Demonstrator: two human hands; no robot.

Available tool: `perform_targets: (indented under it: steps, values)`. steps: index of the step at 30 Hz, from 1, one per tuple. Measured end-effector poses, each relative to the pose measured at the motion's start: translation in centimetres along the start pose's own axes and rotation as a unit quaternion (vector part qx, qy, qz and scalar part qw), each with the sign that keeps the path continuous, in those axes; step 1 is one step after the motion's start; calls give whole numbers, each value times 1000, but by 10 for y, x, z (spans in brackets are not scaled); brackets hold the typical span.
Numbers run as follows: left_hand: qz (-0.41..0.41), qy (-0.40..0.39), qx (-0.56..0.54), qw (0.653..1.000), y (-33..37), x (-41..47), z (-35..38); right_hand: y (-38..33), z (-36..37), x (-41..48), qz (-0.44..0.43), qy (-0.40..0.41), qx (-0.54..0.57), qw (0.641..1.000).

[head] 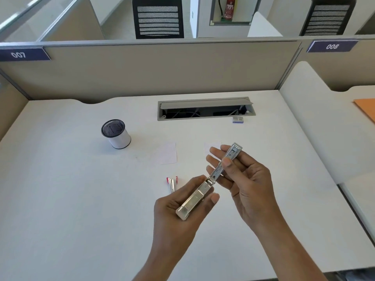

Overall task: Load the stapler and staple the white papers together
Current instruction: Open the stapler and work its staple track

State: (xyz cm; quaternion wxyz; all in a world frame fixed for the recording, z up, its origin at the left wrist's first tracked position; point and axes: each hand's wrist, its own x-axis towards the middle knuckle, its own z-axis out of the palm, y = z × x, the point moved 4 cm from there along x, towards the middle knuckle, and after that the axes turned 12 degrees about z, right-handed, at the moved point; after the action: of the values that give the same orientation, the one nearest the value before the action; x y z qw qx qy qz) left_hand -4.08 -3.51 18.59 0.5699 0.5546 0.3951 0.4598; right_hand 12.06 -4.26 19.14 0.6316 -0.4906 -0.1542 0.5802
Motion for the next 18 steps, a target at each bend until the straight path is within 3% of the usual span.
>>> perform_targets:
  steps: [6, 10, 18]
  values:
    - [-41, -95, -138, 985, -2, 3, -2, -14, 4, 3, 18, -36, -9, 999]
    - [-110, -51, -295, 948, -5, 8, -1, -21, 6, 6, 33, -60, -22, 997]
    - [-190, -11, -277, 942, 9, 25, 17, -22, 16, 4, 48, -116, -73, 989]
